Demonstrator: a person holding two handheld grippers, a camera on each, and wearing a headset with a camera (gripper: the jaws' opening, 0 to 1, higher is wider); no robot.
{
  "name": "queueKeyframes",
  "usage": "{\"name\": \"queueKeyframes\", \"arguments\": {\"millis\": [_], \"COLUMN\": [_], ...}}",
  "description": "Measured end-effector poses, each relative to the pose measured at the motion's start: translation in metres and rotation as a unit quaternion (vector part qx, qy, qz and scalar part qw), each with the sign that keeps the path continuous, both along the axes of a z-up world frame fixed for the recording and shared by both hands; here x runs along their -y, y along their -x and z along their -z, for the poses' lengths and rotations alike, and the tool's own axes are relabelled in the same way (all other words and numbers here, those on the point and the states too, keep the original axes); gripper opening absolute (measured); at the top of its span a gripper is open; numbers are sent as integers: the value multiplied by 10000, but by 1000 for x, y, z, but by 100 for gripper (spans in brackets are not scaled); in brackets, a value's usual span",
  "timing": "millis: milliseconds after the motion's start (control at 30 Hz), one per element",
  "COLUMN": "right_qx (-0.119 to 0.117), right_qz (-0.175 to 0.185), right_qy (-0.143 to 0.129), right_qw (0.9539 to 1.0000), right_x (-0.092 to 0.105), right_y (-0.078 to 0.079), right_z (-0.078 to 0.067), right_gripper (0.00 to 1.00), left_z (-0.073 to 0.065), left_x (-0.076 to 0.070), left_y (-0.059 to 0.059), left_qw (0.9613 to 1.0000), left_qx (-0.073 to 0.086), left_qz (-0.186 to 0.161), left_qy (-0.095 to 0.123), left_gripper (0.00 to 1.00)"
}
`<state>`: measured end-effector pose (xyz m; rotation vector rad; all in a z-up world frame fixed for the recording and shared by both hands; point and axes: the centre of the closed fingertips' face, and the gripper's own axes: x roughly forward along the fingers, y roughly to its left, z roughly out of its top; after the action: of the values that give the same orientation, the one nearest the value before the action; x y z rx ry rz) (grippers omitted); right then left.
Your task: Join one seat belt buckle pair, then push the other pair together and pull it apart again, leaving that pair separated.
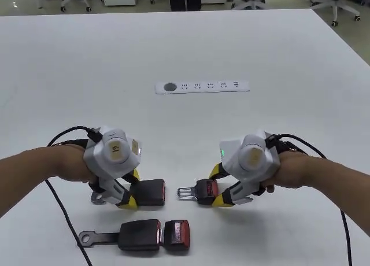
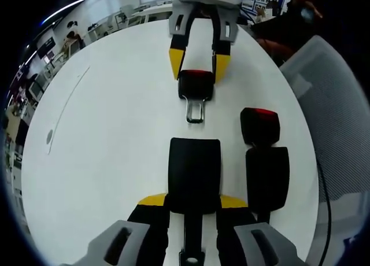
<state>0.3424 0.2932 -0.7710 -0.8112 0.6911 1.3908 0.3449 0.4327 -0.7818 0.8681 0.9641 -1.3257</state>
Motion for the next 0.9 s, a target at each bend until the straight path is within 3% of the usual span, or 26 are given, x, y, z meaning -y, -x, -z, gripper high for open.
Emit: {"name": "queueKeyframes", "arguments": {"millis": [900], "right_qx": [22], "right_qz": [-68], "right_qy": [-41], "right_qw": [10000], "right_x": [-36], "right_y": [0], "right_z": [0], "right_gripper": [29], "left_z": [1], "left_x": [-1], "left_y": [-1], "left_qw": [10000], "left_qx": [6], "left_qz": [-79], "left_qy": [6], "left_gripper": [32]}}
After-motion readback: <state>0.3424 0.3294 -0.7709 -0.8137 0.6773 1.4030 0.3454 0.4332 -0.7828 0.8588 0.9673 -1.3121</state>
